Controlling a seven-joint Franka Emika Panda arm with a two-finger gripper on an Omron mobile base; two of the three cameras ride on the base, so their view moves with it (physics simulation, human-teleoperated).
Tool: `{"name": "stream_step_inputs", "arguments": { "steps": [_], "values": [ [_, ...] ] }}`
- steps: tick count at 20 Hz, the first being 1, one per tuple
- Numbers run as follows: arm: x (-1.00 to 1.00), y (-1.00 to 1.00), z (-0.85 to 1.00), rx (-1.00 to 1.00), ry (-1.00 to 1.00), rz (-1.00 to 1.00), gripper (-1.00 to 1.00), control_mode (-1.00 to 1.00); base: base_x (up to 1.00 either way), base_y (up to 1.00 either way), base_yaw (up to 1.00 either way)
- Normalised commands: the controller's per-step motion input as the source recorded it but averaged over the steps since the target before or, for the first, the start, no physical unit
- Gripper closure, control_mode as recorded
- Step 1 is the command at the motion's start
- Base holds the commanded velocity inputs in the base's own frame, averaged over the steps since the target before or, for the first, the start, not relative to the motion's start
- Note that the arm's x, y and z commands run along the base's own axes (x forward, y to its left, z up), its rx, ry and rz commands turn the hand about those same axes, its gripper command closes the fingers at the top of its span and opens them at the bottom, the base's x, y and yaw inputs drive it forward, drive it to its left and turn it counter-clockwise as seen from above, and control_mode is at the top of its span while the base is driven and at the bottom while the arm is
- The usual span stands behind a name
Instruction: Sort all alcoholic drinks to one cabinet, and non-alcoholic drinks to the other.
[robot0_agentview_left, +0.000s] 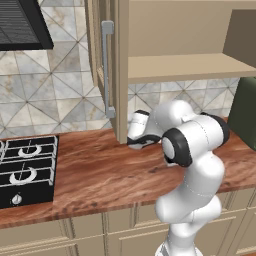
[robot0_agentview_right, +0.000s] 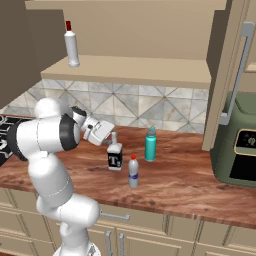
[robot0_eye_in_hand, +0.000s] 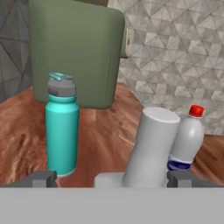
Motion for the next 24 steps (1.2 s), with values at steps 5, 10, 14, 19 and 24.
{"name": "stream_step_inputs", "arguments": {
  "steps": [5, 10, 14, 19, 24],
  "values": [
    [0.06, -0.13, -0.07, -0.05, 0.11, -0.01, -1.0, -1.0, 0.0, 0.0, 0.0],
    [0.0, -0.22, -0.1, -0.05, 0.08, -0.01, -1.0, -1.0, 0.0, 0.0, 0.0],
    [0.0, -0.2, -0.09, -0.05, 0.03, -0.01, -1.0, -1.0, 0.0, 0.0, 0.0],
    [-0.04, -0.15, -0.01, -0.04, 0.0, -0.02, -1.0, -1.0, 0.0, 0.0, 0.0],
    [-0.19, -0.13, 0.0, -0.05, 0.0, -0.03, -1.0, -1.0, 0.0, 0.0, 0.0]
  ]
}}
